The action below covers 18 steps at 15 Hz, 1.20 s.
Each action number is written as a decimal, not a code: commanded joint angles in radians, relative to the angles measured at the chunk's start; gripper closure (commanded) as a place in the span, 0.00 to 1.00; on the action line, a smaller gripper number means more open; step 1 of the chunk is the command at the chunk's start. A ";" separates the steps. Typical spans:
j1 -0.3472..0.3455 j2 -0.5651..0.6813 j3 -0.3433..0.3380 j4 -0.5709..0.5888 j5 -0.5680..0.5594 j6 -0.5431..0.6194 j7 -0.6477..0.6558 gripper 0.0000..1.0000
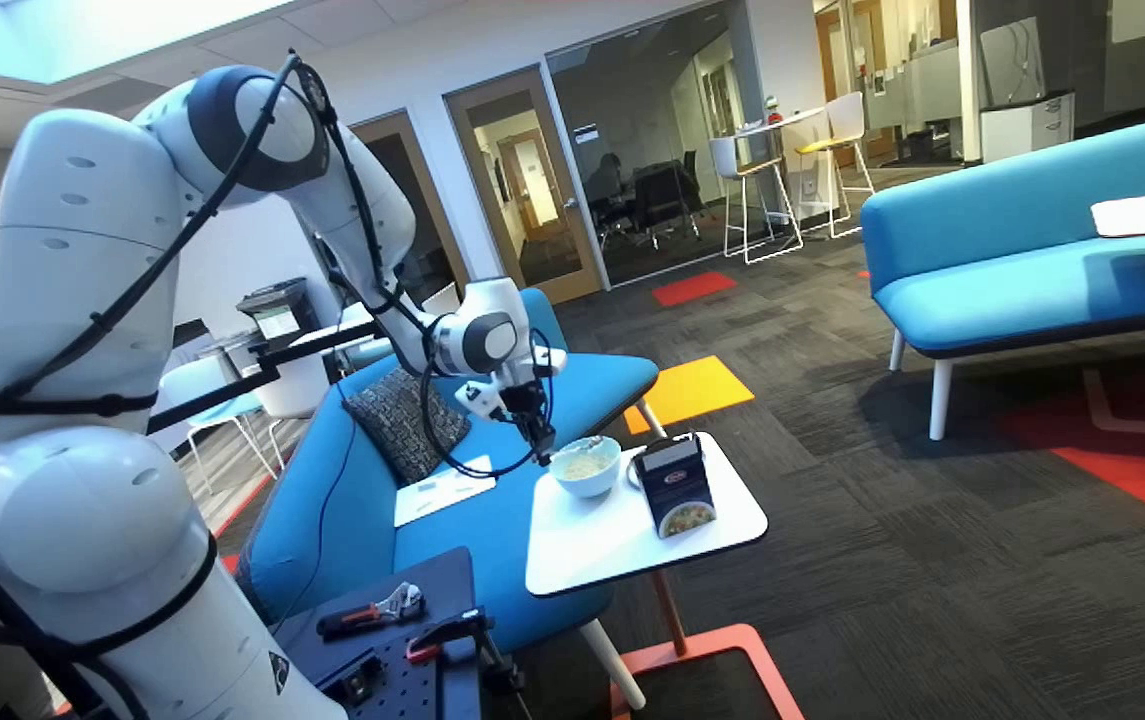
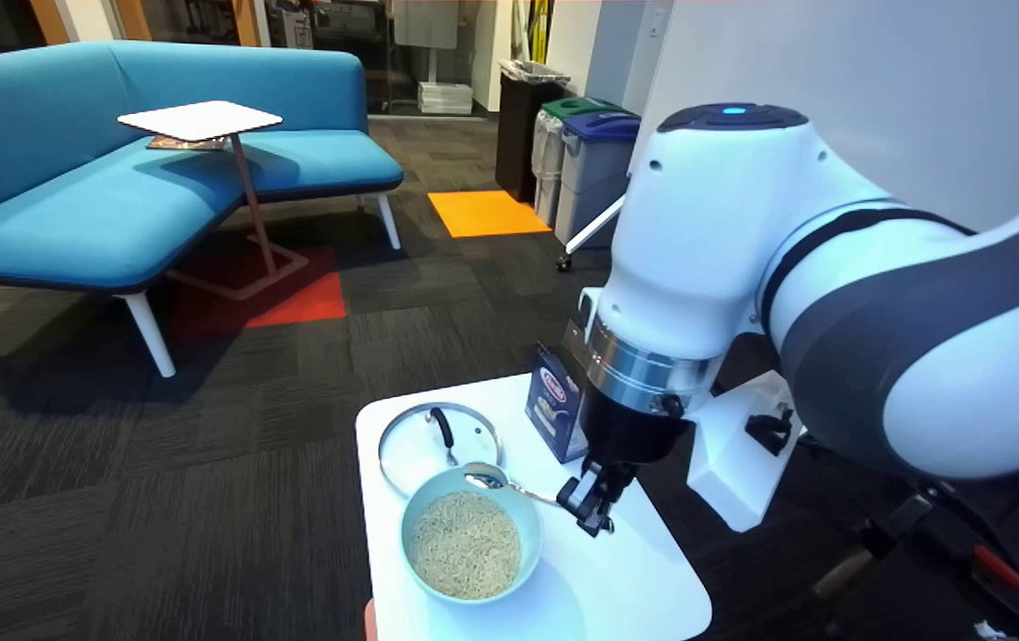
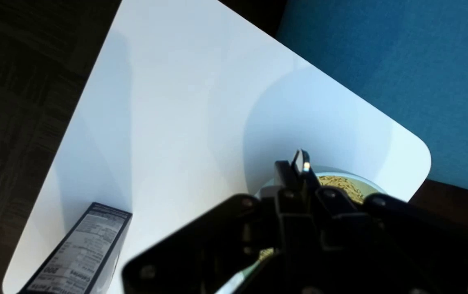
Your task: Remove the spoon from the bowl.
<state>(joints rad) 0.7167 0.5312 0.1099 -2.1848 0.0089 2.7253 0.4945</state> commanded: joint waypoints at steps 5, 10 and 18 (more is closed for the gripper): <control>-0.407 -0.211 0.328 -0.380 0.344 0.366 -0.236 0.99; -0.812 -0.023 0.696 -0.377 0.546 0.530 -0.466 0.99; -1.013 0.256 0.627 -0.327 0.219 0.497 -0.409 0.99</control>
<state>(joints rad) -0.2747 0.6973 0.7737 -2.5594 0.2899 3.2277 0.0661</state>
